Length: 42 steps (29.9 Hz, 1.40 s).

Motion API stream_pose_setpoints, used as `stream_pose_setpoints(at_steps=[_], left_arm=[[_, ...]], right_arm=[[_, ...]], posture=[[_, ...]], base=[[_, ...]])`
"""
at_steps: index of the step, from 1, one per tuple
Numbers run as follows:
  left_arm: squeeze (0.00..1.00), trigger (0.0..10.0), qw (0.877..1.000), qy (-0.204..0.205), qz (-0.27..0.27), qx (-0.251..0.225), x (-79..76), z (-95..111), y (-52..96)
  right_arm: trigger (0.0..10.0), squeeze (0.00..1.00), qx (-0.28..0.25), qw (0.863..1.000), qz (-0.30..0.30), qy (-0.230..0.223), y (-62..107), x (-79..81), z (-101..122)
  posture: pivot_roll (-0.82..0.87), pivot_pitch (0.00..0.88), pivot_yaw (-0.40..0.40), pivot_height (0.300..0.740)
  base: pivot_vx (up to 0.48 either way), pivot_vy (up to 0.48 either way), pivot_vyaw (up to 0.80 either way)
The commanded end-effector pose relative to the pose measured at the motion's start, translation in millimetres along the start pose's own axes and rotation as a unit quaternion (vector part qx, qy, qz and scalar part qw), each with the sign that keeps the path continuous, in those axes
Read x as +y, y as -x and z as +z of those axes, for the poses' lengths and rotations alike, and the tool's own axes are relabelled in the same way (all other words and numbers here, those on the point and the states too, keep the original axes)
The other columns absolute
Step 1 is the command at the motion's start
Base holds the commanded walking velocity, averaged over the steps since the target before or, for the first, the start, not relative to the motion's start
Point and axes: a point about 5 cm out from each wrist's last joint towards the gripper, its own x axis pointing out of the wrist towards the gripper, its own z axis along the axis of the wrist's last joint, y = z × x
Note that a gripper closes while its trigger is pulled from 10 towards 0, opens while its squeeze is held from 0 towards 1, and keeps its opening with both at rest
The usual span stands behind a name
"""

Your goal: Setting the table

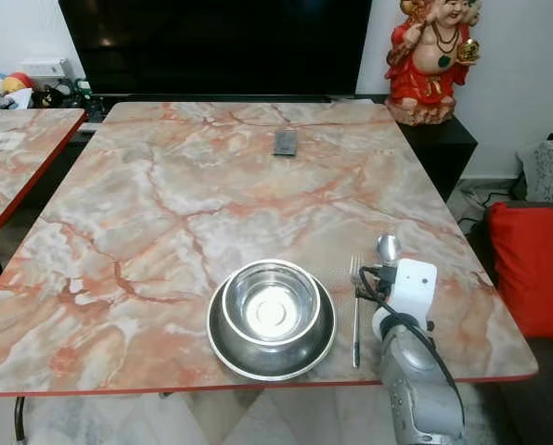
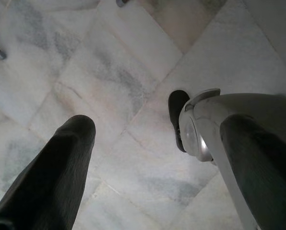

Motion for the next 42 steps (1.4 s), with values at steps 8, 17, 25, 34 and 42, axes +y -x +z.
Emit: stream_pose_setpoints(at_steps=[8, 17, 25, 34, 42], left_arm=[[0.0, 10.0, 1.0, -0.008, -0.004, 0.018, -1.1, -7, 1.6], [0.0, 10.0, 1.0, -0.007, -0.006, 0.02, -4.4, -10, 2.4], [0.0, 10.0, 1.0, -0.006, -0.005, 0.02, -3.6, -9, 2.3], [0.0, 10.0, 1.0, -0.007, -0.006, 0.019, -7.7, -8, 1.4], [0.0, 10.0, 1.0, -0.008, -0.008, 0.017, -8.9, -7, 1.1]], right_arm=[[10.0, 0.0, 0.027, 1.0, -0.014, 0.002, 1.8, -6.3, -6], [10.0, 0.0, 0.063, 0.998, -0.017, -0.004, 3.1, -7.1, -19], [10.0, 0.0, 0.077, 0.997, -0.017, -0.009, 5.3, -6.2, -23], [10.0, 0.0, 0.075, 0.997, -0.008, 0.009, 17.3, -4.1, -24], [10.0, 0.0, 0.055, 0.998, -0.012, 0.023, 21.1, -10.4, -26]], posture=[[-0.03, 0.116, -0.018, 0.74], [-0.03, 0.121, -0.023, 0.74], [-0.03, 0.132, -0.026, 0.74], [-0.04, 0.135, -0.025, 0.74], [-0.04, 0.136, -0.026, 0.74]], base=[[0.0, 0.0, 0.0], [0.0, 0.0, 0.0], [0.0, 0.0, 0.0], [0.0, 0.0, 0.0], [0.0, 0.0, 0.0]])
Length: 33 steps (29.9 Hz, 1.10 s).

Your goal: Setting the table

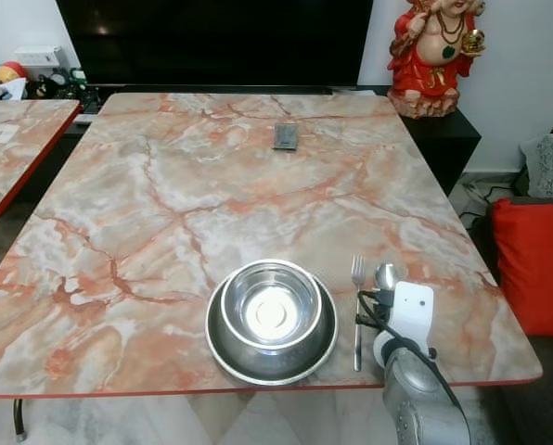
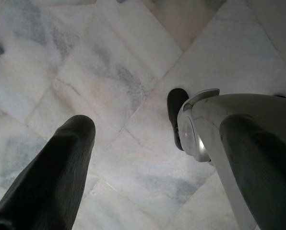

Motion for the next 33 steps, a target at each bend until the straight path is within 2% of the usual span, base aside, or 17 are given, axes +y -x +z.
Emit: stream_pose_setpoints(at_steps=[1, 22, 23, 33], left_arm=[[0.0, 10.0, 1.0, -0.008, -0.009, 0.021, -5.0, -10, 2.7], [0.0, 10.0, 1.0, -0.008, -0.005, 0.024, -0.1, -13, 3.9], [0.0, 10.0, 1.0, -0.009, -0.005, 0.024, 0.1, -12, 3.7], [0.0, 10.0, 1.0, -0.008, -0.004, 0.022, 1.8, -11, 3.4]], right_arm=[[10.0, 0.0, -0.002, 1.0, -0.005, 0.003, 2.3, -3.7, -2], [10.0, 0.0, 0.009, 1.0, 0.0, 0.007, -6.8, -8.2, -12], [10.0, 0.41, 0.007, 1.0, 0.0, 0.005, -7.7, -7.9, -11], [10.0, 0.4, -0.004, 1.0, 0.007, 0.003, -16.2, -4.1, -7]], posture=[[-0.04, 0.136, -0.026, 0.74], [-0.03, 0.141, -0.021, 0.74], [-0.03, 0.142, -0.019, 0.74], [-0.02, 0.14, -0.019, 0.74]], base=[[0.0, 0.0, 0.0], [0.0, 0.0, 0.0], [0.0, 0.0, 0.0], [0.0, 0.0, 0.0]])
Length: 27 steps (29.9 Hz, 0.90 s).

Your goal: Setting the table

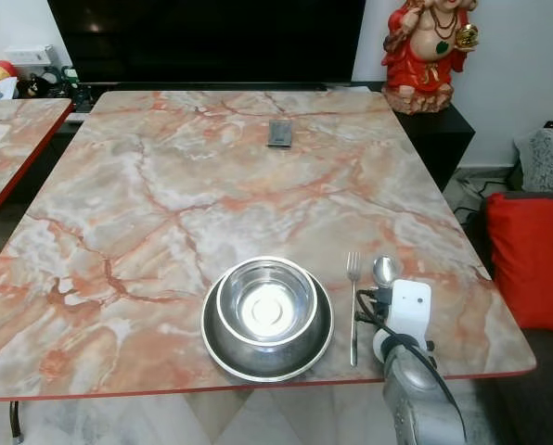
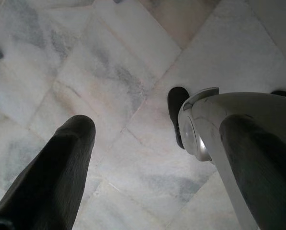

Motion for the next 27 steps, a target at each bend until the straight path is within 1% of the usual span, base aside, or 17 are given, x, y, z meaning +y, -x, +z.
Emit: stream_pose_setpoints(at_steps=[1, 10, 11, 18, 19, 21, 22, 27], left_arm=[[0.0, 10.0, 1.0, -0.006, -0.005, 0.021, -1.4, -10.3, 2.9], [0.0, 10.0, 1.0, -0.007, -0.005, 0.02, -2.5, -10.8, 3.2], [0.0, 10.0, 1.0, -0.008, -0.006, 0.019, -3.2, -10.3, 2.9], [0.0, 10.0, 1.0, -0.01, -0.008, 0.016, -5.5, -7.8, 1.8], [0.0, 10.0, 1.0, -0.01, -0.008, 0.015, -6.2, -7.1, 1.5], [0.0, 10.0, 1.0, -0.011, -0.009, 0.015, -6.6, -6.7, 1.3], [0.0, 10.0, 1.0, -0.011, -0.009, 0.014, -7.1, -6.3, 1.2], [0.0, 10.0, 1.0, -0.009, -0.009, 0.014, -8.8, -6.3, 1.0]], right_arm=[[10.0, 0.4, 0.017, 1.0, -0.008, -0.002, -1.7, -5.0, -7.9], [10.0, 0.4, 0.016, 1.0, -0.002, -0.003, -4.1, -1.6, -7.7], [10.0, 0.42, 0.014, 1.0, -0.002, -0.004, -4.6, -1.2, -6.7], [10.0, 0.42, 0.004, 1.0, -0.004, -0.007, -5.8, -1.2, -2.2], [10.0, 0.63, 0.002, 1.0, -0.004, -0.007, -6.1, -1.2, -1.1], [10.0, 0.63, 0.0, 1.0, -0.005, -0.006, -6.5, -1.3, -0.6], [10.0, 0.67, -0.002, 1.0, -0.005, -0.006, -6.8, -1.3, 0.1], [10.0, 0.66, -0.003, 1.0, -0.007, -0.003, -7.6, -1.4, 1.4]], posture=[[-0.02, 0.139, -0.02, 0.74], [-0.02, 0.131, -0.019, 0.74], [-0.02, 0.131, -0.019, 0.74], [-0.02, 0.117, -0.018, 0.74], [-0.02, 0.117, -0.018, 0.74], [-0.02, 0.117, -0.018, 0.74], [-0.02, 0.117, -0.018, 0.74], [-0.02, 0.119, -0.022, 0.74]], base=[[0.0, 0.0, 0.0], [0.0, 0.0, 0.0], [0.0, 0.0, 0.0], [0.0, 0.0, 0.0], [0.0, 0.0, 0.0], [0.0, 0.0, 0.0], [0.0, 0.0, 0.0], [0.0, 0.0, 0.0]])
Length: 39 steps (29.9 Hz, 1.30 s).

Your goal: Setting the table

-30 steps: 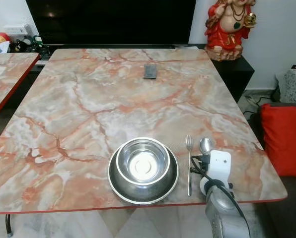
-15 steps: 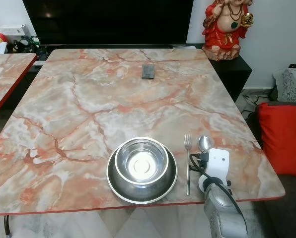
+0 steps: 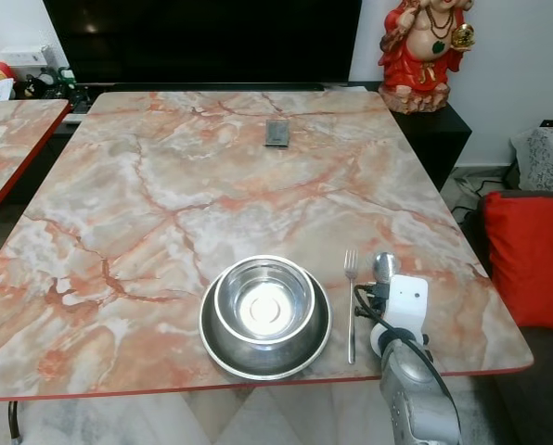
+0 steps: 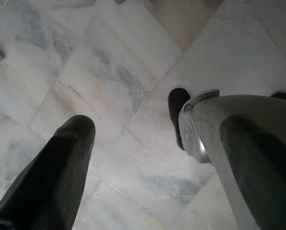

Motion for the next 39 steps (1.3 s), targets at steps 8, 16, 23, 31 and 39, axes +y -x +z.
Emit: stream_pose_setpoints(at_steps=[8, 16, 23, 31, 39], left_arm=[[0.0, 10.0, 1.0, -0.008, -0.008, 0.021, -0.9, -10, 2.6], [0.0, 10.0, 1.0, -0.01, -0.008, 0.025, -0.7, -10, 2.7], [0.0, 10.0, 1.0, -0.01, -0.01, 0.025, -4.5, -8, 1.1], [0.0, 10.0, 1.0, -0.011, -0.01, 0.024, -3.6, -7, 0.8], [0.0, 10.0, 1.0, -0.005, -0.005, 0.018, 4.6, -4, 0.9]], right_arm=[[10.0, 0.65, 0.003, 1.0, -0.014, 0.0, -1.1, -6.1, -1], [10.0, 0.0, -0.061, 0.998, -0.023, -0.01, 2.5, -8.9, 15], [10.0, 0.0, -0.102, 0.994, -0.041, -0.027, 2.1, -12.6, 28], [10.0, 0.0, -0.143, 0.989, -0.033, -0.033, 5.2, -10.0, 35], [10.0, 0.0, -0.197, 0.98, -0.006, -0.011, 10.0, -3.5, 48]], posture=[[-0.02, 0.124, -0.021, 0.74], [-0.03, 0.126, -0.02, 0.74], [-0.03, 0.112, -0.019, 0.74], [-0.03, 0.071, -0.014, 0.74], [-0.04, 0.014, -0.018, 0.74]], base=[[0.0, 0.0, 0.0], [0.0, 0.0, 0.0], [0.0, 0.0, 0.0], [0.0, 0.0, 0.0], [0.0, 0.0, 0.0]])
